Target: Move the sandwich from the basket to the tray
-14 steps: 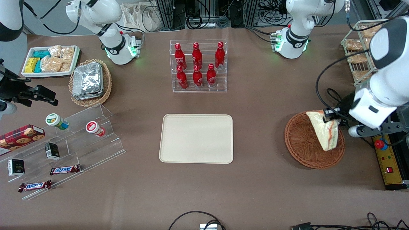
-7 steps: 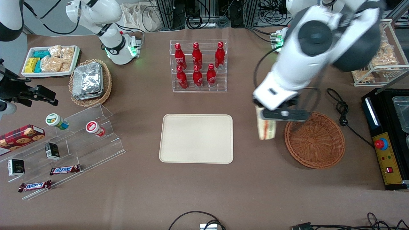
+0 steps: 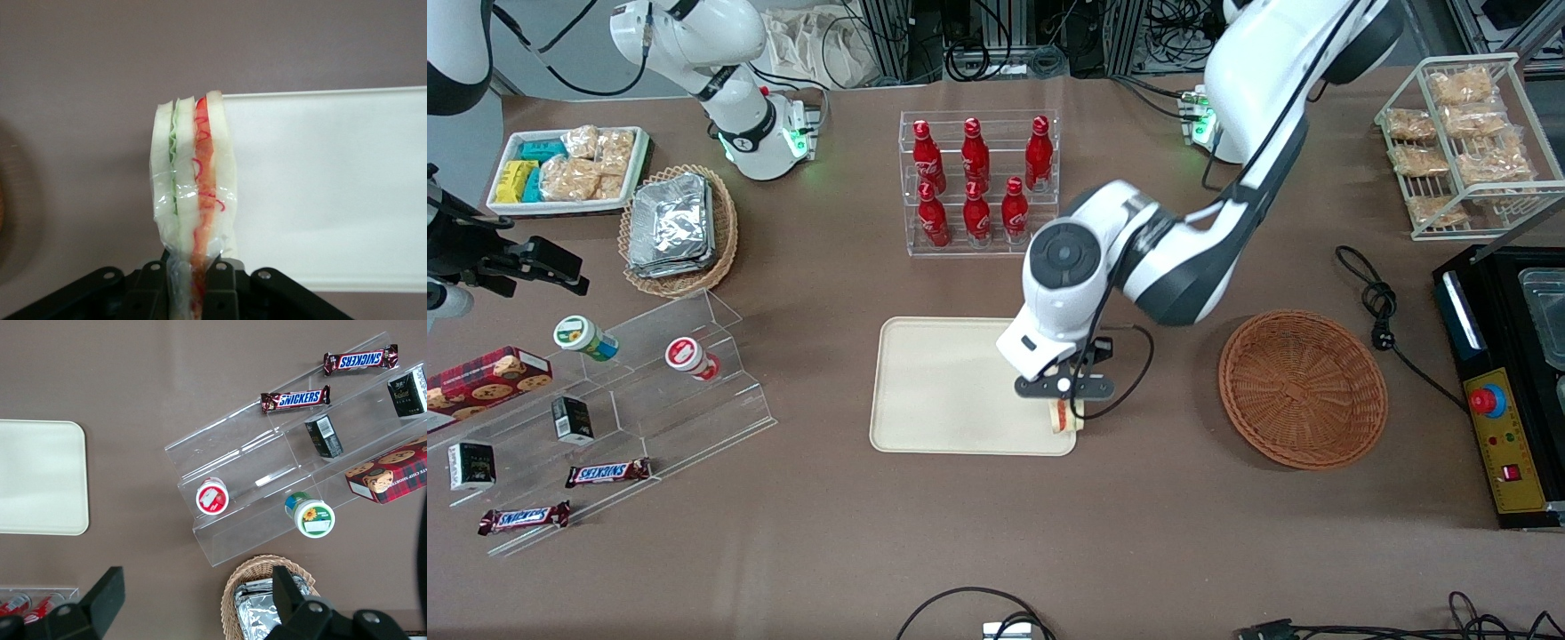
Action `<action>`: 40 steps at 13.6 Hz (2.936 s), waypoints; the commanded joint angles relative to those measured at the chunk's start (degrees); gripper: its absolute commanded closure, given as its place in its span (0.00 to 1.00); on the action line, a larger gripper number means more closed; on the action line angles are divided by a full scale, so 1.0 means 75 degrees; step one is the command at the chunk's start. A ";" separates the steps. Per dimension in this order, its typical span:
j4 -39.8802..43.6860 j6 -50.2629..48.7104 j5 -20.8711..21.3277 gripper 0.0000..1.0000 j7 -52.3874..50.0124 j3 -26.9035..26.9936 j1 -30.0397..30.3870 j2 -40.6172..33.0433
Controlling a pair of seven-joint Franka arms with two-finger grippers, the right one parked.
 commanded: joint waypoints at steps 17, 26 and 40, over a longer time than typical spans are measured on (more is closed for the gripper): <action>-0.0417 0.1829 0.0399 0.00 0.0048 0.0296 -0.0125 0.0897; -0.2055 0.1700 -0.1450 0.00 0.0781 0.2004 0.0062 -0.2333; -0.3300 -0.1066 -0.3012 0.00 0.2824 0.2265 0.3180 -0.5853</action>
